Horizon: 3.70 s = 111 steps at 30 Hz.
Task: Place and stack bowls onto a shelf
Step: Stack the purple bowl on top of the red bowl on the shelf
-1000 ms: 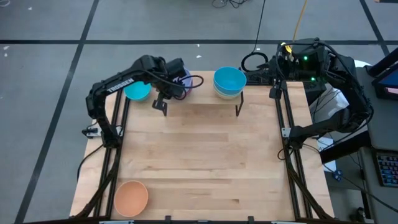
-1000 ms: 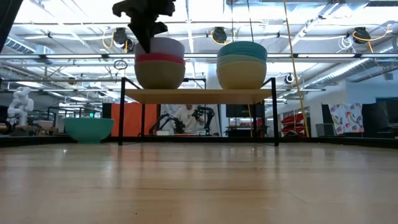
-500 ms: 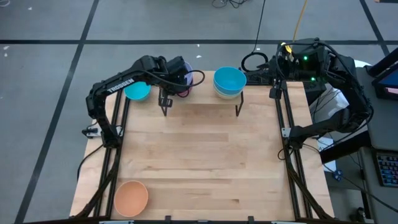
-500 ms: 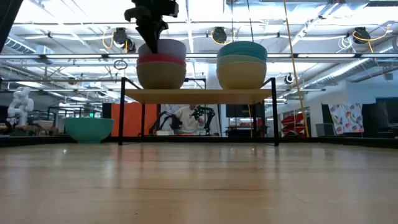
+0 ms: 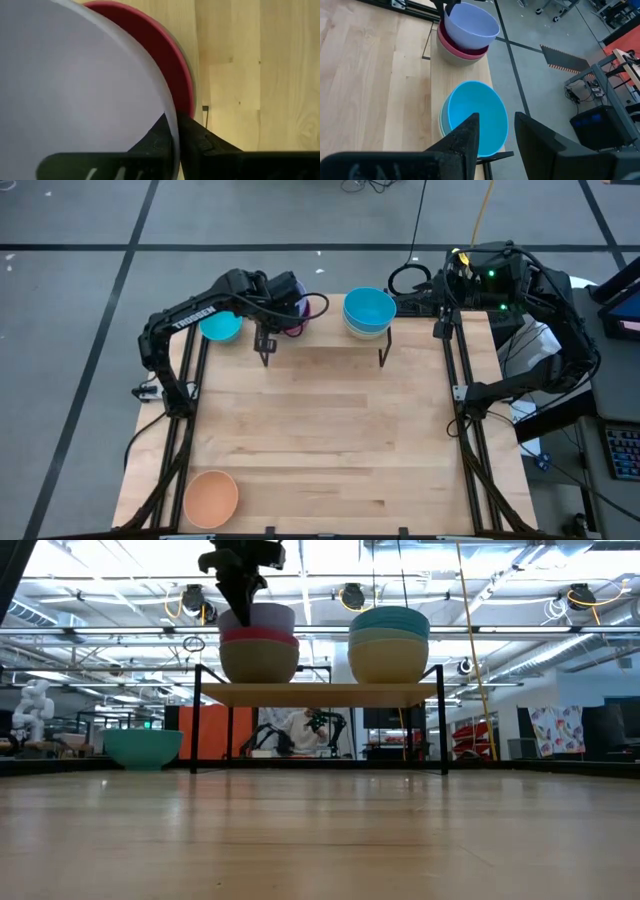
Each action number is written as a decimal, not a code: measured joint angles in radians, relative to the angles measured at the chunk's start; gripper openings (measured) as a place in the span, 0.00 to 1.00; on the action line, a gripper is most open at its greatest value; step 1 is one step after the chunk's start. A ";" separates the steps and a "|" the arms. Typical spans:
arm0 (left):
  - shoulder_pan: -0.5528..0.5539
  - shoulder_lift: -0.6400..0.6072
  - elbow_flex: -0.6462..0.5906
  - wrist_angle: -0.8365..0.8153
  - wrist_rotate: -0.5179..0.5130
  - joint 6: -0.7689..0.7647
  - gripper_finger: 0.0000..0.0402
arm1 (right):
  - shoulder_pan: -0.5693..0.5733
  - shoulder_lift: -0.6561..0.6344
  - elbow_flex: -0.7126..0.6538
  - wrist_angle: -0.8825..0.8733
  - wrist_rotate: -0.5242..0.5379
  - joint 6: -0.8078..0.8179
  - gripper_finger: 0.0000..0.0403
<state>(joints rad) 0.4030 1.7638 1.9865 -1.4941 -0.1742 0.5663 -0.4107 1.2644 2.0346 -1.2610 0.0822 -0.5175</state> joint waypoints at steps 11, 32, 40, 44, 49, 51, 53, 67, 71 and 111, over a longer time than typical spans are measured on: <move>0.000 0.000 0.000 -0.002 0.009 0.009 0.13 | 0.000 0.000 0.000 0.000 0.000 0.000 0.29; -0.033 0.000 0.000 0.022 -0.064 -0.024 0.22 | 0.000 0.000 0.000 0.000 0.000 0.000 0.29; -0.039 -0.008 -0.001 0.023 -0.132 -0.005 0.22 | 0.000 0.000 0.000 -0.008 0.000 0.006 0.29; -0.039 -0.008 -0.001 0.008 -0.137 -0.010 0.22 | 0.000 0.000 0.000 -0.008 0.000 0.007 0.29; -0.039 -0.008 -0.001 -0.012 -0.118 -0.009 0.22 | 0.000 0.000 0.000 -0.008 0.000 0.007 0.29; -0.039 -0.008 -0.001 -0.013 -0.124 0.011 0.22 | 0.000 0.000 0.000 -0.008 0.000 0.007 0.29; -0.042 -0.008 -0.001 -0.009 -0.147 0.016 0.22 | 0.000 0.000 0.000 -0.008 0.000 0.007 0.29; -0.036 -0.007 -0.001 -0.009 -0.102 0.015 0.22 | 0.000 0.000 0.000 -0.007 0.000 0.007 0.29; -0.036 -0.007 -0.001 -0.009 -0.099 0.008 0.22 | 0.000 0.000 0.000 -0.007 0.000 0.007 0.29; -0.052 -0.007 0.000 -0.008 -0.197 -0.041 0.28 | 0.000 0.000 0.000 -0.007 0.000 0.004 0.29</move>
<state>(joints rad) 0.3513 1.7569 1.9862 -1.5024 -0.3713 0.5251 -0.4107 1.2644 2.0343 -1.2683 0.0822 -0.5133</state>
